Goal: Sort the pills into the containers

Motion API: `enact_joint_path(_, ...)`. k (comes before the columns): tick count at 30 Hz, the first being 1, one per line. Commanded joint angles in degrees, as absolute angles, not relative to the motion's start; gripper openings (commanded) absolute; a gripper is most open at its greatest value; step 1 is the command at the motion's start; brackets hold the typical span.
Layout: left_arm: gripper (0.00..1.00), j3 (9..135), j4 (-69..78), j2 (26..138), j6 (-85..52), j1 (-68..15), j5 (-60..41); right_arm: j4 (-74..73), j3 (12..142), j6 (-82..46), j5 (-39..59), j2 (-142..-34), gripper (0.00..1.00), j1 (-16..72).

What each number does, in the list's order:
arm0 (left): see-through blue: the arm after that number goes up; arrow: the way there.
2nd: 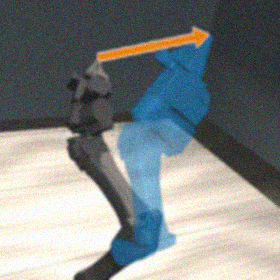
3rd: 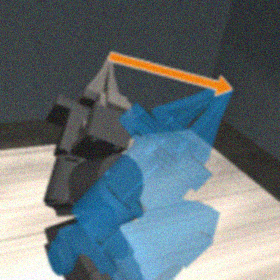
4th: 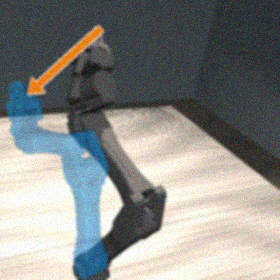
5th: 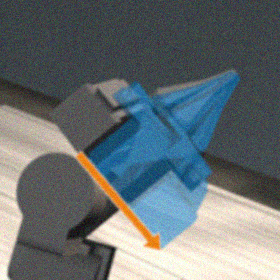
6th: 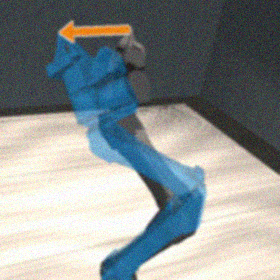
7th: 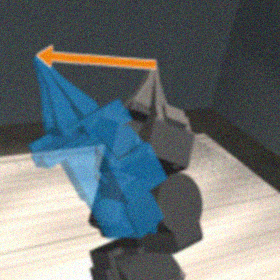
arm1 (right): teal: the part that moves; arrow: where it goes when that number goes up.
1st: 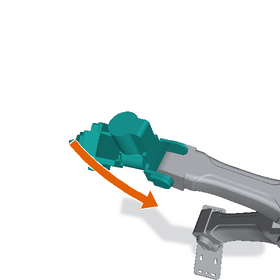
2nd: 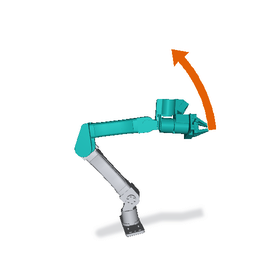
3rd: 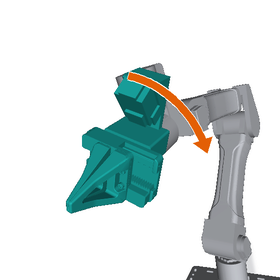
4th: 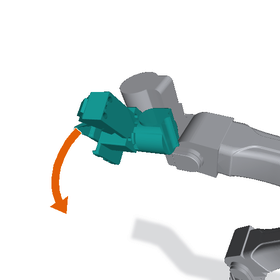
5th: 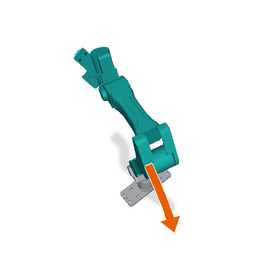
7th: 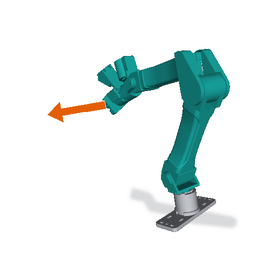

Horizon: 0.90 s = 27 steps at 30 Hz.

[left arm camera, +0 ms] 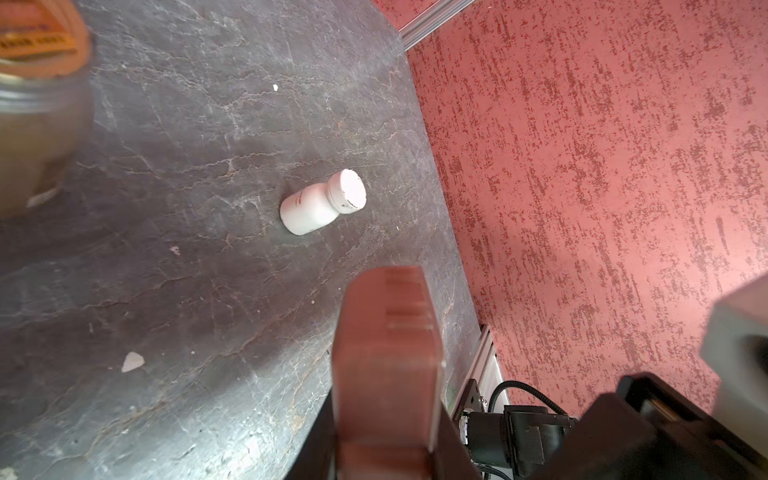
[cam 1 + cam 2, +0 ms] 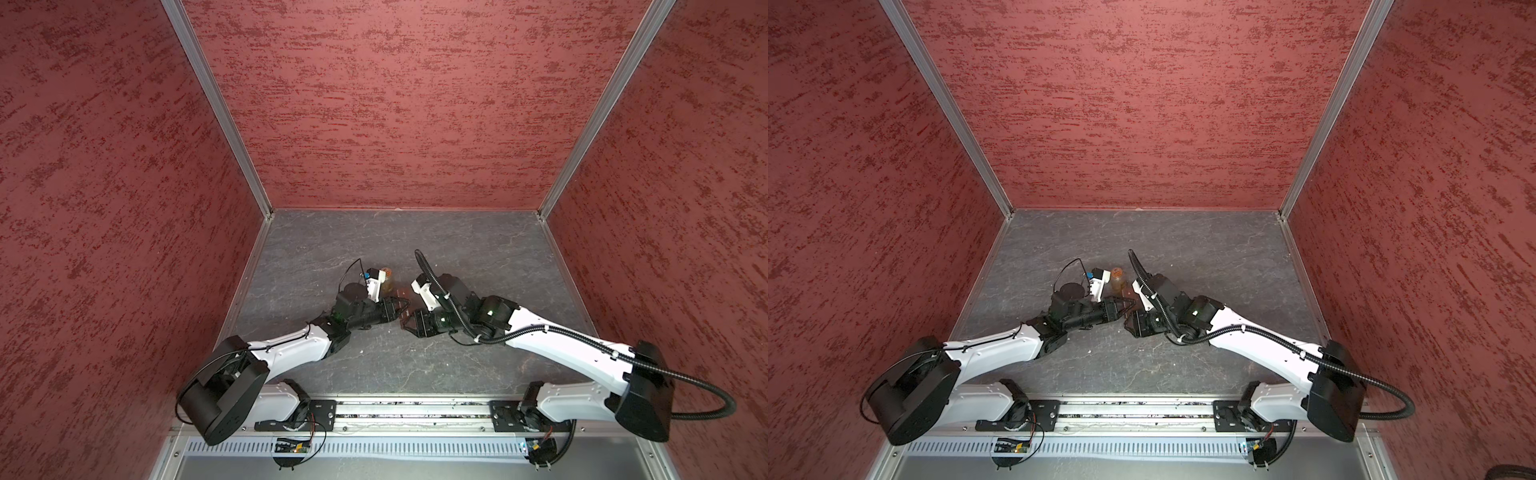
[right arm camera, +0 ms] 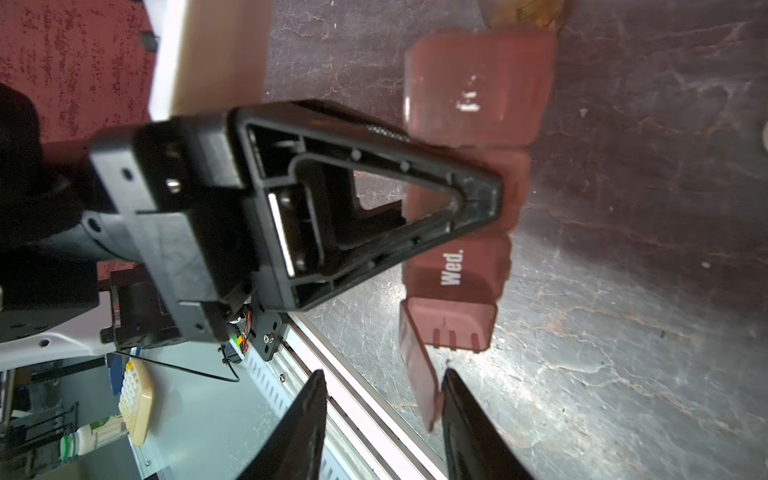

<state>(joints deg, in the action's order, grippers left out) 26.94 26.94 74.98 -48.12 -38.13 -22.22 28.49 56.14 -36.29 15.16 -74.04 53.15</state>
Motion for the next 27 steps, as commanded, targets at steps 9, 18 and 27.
enact_joint_path(9, 0.0, 26.46, 32.21, 76.98, -48.86, -37.67, -23.64, 15.96, 54.55, -40.67, 23.9, -75.37, 0.42, 54.67)
enact_joint_path(18, 0.0, 26.02, 32.08, 76.63, -48.94, -37.55, -23.7, 14.61, 52.73, -40.67, 23.41, -78.71, 0.42, 54.93)
enact_joint_path(27, 0.0, 25.84, 29.61, 77.54, -48.42, -37.68, -23.0, 23.3, 56.37, -37.1, 17.06, -74.01, 0.48, 54.93)
